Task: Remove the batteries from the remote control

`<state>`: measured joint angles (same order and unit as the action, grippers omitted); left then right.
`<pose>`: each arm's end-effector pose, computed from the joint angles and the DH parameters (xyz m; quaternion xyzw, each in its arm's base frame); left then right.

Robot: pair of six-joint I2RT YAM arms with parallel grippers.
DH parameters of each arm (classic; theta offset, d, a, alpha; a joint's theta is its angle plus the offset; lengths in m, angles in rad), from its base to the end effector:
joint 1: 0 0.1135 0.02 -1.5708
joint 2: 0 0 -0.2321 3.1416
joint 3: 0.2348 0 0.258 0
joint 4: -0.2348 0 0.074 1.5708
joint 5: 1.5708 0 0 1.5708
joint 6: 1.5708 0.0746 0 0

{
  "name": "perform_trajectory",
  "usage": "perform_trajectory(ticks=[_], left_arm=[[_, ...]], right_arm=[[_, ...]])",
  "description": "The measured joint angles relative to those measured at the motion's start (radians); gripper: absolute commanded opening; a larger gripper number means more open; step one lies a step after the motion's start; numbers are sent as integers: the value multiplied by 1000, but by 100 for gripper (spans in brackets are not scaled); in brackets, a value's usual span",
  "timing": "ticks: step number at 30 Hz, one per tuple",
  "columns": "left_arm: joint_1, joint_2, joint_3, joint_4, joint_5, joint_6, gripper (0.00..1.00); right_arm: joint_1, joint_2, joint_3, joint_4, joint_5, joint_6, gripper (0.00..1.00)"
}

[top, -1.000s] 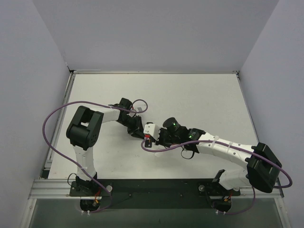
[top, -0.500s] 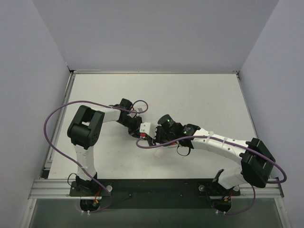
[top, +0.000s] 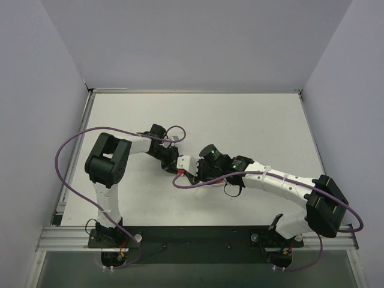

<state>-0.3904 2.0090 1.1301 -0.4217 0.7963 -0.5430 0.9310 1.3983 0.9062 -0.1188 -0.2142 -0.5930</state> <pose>0.3112 -0.1857 0.0472 0.0175 -0.9147 0.3990 0.0620 0.1962 0.2902 0.1922 -0.6446 0.6040 0.1707 0.4366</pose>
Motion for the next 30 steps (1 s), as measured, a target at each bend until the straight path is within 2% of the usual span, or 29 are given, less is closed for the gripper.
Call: perform_trajectory(ticks=[30], left_arm=[[14,0,0,0,-2,0,25]], right_arm=[[-29,-34,1,-6,-30,-93,0]])
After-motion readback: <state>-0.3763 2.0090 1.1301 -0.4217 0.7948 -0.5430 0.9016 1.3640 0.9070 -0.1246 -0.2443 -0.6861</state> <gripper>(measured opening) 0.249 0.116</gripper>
